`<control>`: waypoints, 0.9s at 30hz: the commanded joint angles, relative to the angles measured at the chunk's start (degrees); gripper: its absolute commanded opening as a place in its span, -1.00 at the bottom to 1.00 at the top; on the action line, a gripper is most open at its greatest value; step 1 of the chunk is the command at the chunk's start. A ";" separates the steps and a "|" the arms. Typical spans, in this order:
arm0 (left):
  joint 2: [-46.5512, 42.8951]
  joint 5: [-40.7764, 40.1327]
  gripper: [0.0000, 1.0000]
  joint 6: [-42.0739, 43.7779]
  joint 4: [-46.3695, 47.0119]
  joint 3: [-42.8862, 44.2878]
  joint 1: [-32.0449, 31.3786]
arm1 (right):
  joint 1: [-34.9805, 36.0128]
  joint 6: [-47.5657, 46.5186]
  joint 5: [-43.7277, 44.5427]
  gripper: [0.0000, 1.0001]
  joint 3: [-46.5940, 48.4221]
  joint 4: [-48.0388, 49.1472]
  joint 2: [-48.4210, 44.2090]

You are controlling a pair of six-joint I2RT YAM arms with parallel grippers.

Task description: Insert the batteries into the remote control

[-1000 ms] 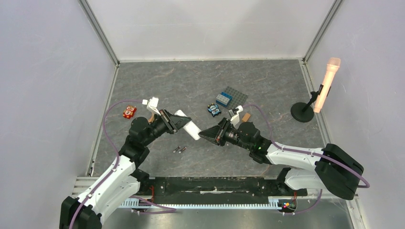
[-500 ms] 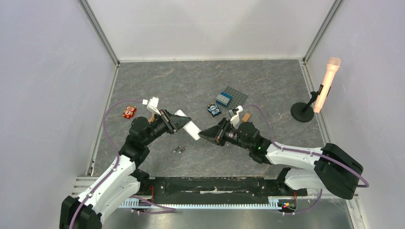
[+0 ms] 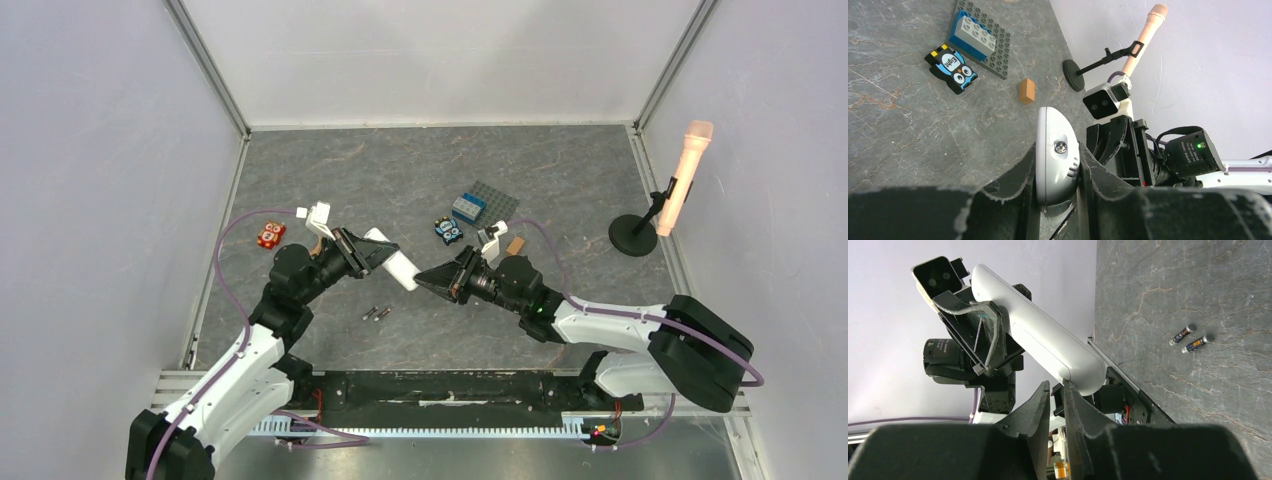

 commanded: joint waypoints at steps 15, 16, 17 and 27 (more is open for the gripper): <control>-1.30 5.29 -0.96 -4.19 5.35 0.26 -0.76 | 0.20 -0.61 2.12 -0.71 -1.30 10.13 2.09; -1.45 5.45 -0.96 -4.13 5.35 0.34 -0.76 | 0.20 -0.64 2.22 -0.73 -1.35 10.29 2.05; -1.58 5.55 -0.96 -4.15 5.35 0.35 -0.76 | 0.20 -0.70 2.11 -0.74 -1.35 10.59 2.13; -1.24 7.16 -0.96 -4.02 5.35 -0.02 -0.76 | 0.20 -0.94 1.56 -0.98 -0.67 11.86 2.86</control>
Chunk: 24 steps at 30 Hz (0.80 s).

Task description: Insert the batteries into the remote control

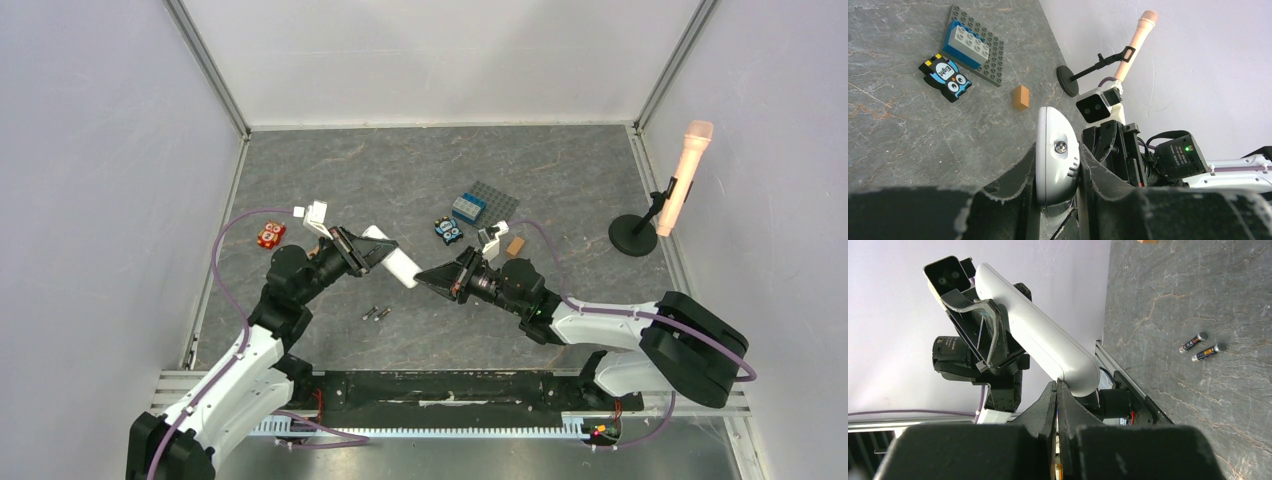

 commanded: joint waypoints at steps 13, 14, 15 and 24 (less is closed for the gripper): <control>-1.62 2.05 -0.96 2.56 -5.99 1.79 -1.13 | 0.09 -1.21 1.34 -1.00 1.50 5.19 0.40; -1.71 1.29 -0.96 3.10 -6.79 1.93 -1.11 | 0.10 -1.21 1.38 -1.00 1.48 5.18 0.42; -1.69 0.81 -0.96 3.49 -7.24 2.16 -1.08 | 0.09 -1.21 1.36 -1.00 1.37 5.21 0.35; -1.46 -3.67 -0.96 4.59 -9.66 2.68 -1.08 | 0.03 -1.11 1.43 -1.00 0.89 4.56 0.41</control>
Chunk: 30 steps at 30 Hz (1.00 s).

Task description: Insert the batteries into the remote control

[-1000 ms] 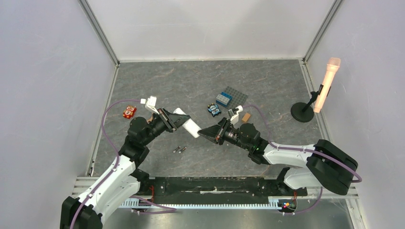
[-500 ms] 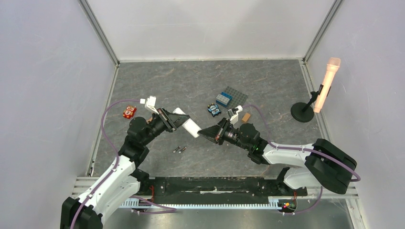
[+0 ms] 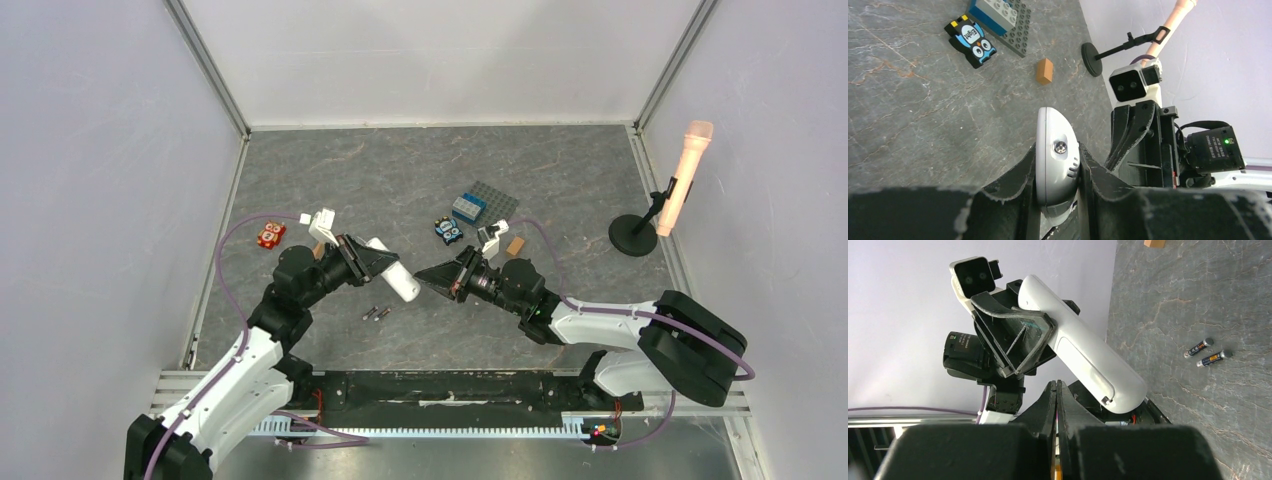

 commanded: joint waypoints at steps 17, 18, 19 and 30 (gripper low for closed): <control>-1.68 -3.63 -0.96 2.10 1.44 1.73 -0.10 | 2.03 -0.14 1.12 -0.49 3.72 -10.41 -1.09; -1.68 -3.44 -0.96 2.10 1.43 1.73 -0.10 | 2.04 -0.01 1.12 -0.54 3.78 -9.96 -0.88; -1.73 -3.29 -0.96 2.01 1.44 1.63 -0.11 | 2.05 0.09 1.13 -0.56 3.91 -9.79 -0.68; -1.95 -2.26 -0.96 0.70 3.24 0.87 -0.10 | 2.05 1.00 1.30 -0.63 3.68 -9.16 0.49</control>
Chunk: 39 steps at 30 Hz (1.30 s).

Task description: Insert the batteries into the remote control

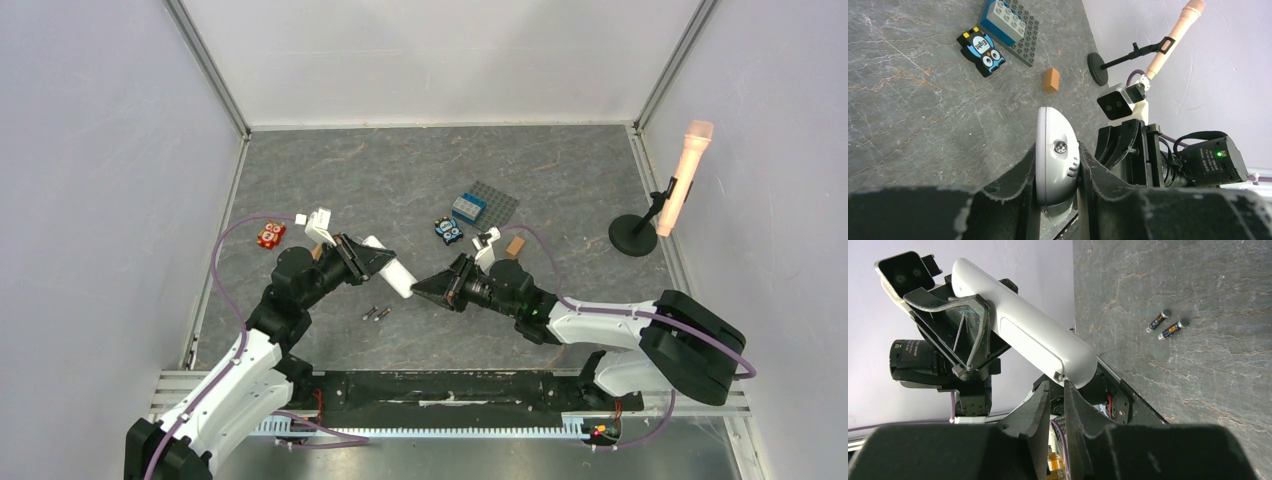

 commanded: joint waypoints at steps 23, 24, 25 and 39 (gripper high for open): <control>-1.60 3.60 -0.96 -0.25 5.41 -0.16 -0.10 | 0.20 1.60 2.29 -0.67 1.51 4.53 1.55; -1.63 3.76 -0.96 -0.18 5.54 -0.22 -0.11 | 0.22 1.60 2.41 -0.65 1.52 4.52 1.49; -1.60 3.91 -0.96 -0.16 5.54 -0.20 -0.12 | 0.13 1.58 2.50 -0.65 1.51 4.31 1.49; -0.74 6.88 -0.96 -0.68 8.14 -0.44 -0.11 | 0.04 1.49 2.58 -0.70 1.51 4.83 2.50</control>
